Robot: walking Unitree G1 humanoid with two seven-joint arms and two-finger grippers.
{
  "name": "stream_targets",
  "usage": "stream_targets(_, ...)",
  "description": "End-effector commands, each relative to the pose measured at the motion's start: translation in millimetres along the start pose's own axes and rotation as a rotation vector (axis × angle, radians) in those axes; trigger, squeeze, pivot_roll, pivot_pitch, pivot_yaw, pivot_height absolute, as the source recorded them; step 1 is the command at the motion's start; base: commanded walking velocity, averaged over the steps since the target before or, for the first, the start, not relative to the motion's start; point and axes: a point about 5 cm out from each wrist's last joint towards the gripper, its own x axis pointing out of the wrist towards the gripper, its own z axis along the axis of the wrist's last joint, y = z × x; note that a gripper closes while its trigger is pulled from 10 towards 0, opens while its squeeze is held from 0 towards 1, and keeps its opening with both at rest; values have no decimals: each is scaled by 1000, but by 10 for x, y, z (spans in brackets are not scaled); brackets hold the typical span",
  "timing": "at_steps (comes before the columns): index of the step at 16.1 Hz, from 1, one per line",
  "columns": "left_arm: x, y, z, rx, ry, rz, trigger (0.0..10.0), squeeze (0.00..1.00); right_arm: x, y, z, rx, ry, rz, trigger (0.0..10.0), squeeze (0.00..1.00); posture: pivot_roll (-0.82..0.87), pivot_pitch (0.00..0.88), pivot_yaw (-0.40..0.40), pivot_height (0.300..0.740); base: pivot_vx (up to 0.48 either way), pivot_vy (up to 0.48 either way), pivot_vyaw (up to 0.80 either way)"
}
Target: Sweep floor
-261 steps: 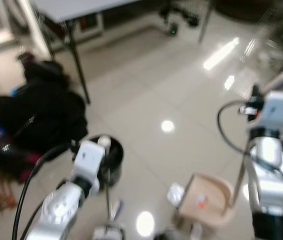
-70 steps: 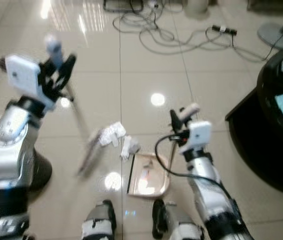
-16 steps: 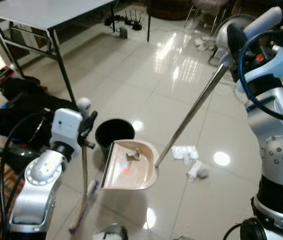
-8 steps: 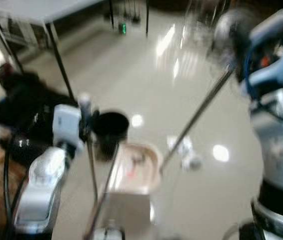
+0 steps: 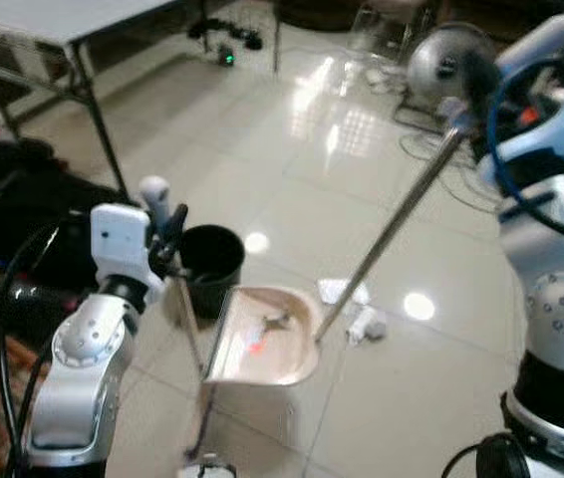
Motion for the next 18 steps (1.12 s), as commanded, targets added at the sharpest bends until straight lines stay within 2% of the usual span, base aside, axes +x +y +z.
stream_targets(1,-60,30,6,57,8,-18,10000,0,16,84,95,23,-39,34,10000,0,126,103,-63,740,311,0,800)
stream_targets(4,-186,87,-41,76,39,8,10000,0,6,138,94,64,-57,81,10000,0,139,105,-74,740,321,0,267)
stream_targets(8,-237,119,-53,93,57,17,10000,0,33,206,81,83,-64,123,10000,0,154,106,-71,740,349,0,0)
stream_targets(12,-193,124,-43,100,55,14,10000,0,31,221,108,78,-87,120,10000,0,145,92,-58,740,368,0,736)
stream_targets(18,-142,67,-35,91,42,-5,10000,0,26,202,82,105,-89,123,10000,0,162,83,-63,740,376,0,0)
